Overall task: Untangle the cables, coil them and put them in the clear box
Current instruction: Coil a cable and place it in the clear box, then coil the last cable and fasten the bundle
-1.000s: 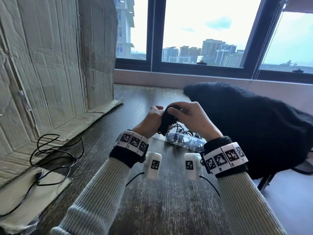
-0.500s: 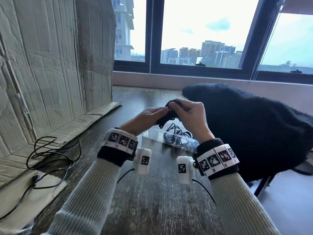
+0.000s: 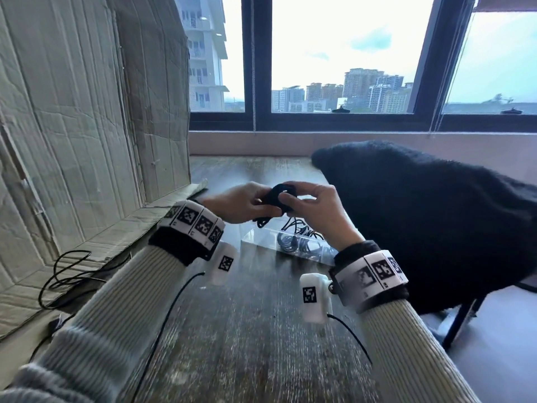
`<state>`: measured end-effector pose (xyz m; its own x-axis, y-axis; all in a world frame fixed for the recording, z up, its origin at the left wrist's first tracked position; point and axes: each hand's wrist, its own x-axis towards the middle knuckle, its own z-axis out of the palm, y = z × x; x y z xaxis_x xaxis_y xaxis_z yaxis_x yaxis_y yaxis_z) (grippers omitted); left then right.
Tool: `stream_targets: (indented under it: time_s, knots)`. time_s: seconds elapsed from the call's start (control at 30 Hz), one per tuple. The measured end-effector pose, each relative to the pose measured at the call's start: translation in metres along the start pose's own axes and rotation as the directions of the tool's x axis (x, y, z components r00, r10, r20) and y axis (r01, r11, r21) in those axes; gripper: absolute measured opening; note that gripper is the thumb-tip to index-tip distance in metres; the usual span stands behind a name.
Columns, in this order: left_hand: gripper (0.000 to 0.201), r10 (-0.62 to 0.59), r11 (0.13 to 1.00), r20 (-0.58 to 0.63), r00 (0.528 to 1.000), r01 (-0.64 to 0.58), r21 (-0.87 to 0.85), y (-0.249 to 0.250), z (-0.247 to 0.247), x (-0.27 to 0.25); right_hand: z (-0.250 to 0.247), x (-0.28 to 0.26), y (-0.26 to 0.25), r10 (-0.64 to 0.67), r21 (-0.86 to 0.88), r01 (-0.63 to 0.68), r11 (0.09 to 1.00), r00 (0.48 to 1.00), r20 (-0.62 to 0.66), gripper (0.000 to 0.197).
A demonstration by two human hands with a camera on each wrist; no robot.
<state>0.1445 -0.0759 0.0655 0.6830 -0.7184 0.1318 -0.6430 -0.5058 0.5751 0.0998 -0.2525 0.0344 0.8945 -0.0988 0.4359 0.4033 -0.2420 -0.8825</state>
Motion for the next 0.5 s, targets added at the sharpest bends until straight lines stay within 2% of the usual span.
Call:
stream_targets:
  time_s: [0.07,0.13,0.2,0.3,0.37,0.5]
  knots:
    - [0.010,-0.082,0.985,-0.009,0.997,0.082,0.153,-0.006,-0.001,0.017,-0.012,0.003,0.009,0.049,-0.230,-0.034,0.972,0.997,0.056,0.026]
    - [0.026,-0.219,0.928,-0.073,0.973,0.231,0.293,-0.014,0.004,0.037,-0.027,0.002,0.019,0.157,-0.526,-0.072,0.848,0.980,0.120,0.035]
    - [0.039,-0.342,0.842,-0.136,0.930,0.368,0.394,-0.021,0.015,0.057,-0.042,0.000,0.028,0.269,-0.675,-0.123,0.727,0.956,0.115,0.035]
    - [0.045,-0.447,0.758,-0.157,0.881,0.465,0.457,-0.024,0.033,0.083,-0.062,-0.004,0.033,0.389,-0.759,-0.198,0.621,0.918,0.079,0.025]
    - [0.046,-0.488,0.713,-0.164,0.857,0.501,0.490,-0.024,0.042,0.094,-0.069,-0.005,0.035,0.421,-0.797,-0.207,0.568,0.905,0.066,0.020]
    - [0.047,-0.553,0.601,-0.162,0.817,0.526,0.602,-0.024,0.050,0.105,-0.071,-0.005,0.038,0.404,-0.799,-0.214,0.561,0.914,0.039,0.014]
